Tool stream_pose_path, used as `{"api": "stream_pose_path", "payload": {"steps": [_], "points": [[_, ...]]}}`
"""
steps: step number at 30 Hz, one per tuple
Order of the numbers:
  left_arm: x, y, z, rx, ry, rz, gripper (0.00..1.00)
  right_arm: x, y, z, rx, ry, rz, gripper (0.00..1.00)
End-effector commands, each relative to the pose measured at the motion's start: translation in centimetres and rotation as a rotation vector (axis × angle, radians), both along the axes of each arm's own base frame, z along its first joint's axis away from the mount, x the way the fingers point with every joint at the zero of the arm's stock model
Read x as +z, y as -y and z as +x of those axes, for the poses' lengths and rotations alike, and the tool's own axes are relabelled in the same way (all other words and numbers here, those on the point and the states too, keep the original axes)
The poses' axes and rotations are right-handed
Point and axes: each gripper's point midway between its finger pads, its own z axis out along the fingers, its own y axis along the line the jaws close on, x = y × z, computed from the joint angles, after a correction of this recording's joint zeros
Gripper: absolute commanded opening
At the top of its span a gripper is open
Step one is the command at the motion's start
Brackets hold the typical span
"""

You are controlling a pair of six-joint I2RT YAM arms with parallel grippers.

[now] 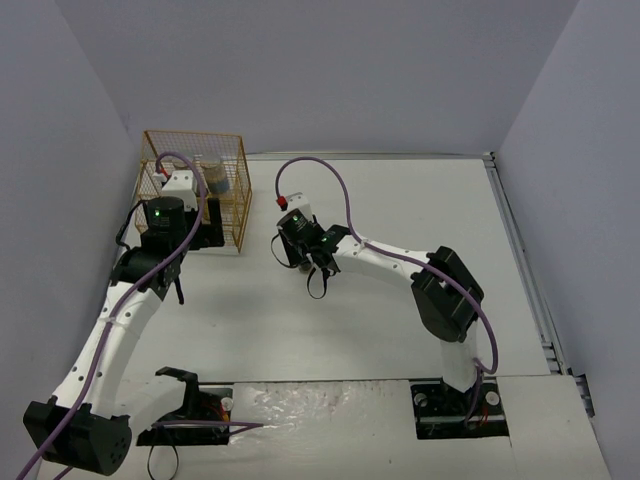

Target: Organize the condiment bottles

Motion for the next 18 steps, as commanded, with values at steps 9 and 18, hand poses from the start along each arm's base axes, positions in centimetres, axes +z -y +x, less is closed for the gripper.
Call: {"api": "stream_pose_path", "payload": {"steps": [9, 18], "points": [[1.3, 1.0, 1.4, -0.032, 0.062, -0.047, 0.97, 1.1, 1.0, -1.3, 0.012, 0.013, 0.052, 0.6], [1.2, 2.1, 1.7, -0.088, 0.07, -0.07, 0.97, 4.3, 1.2, -2.4, 0.048, 0.042, 0.123, 0.95]]}}
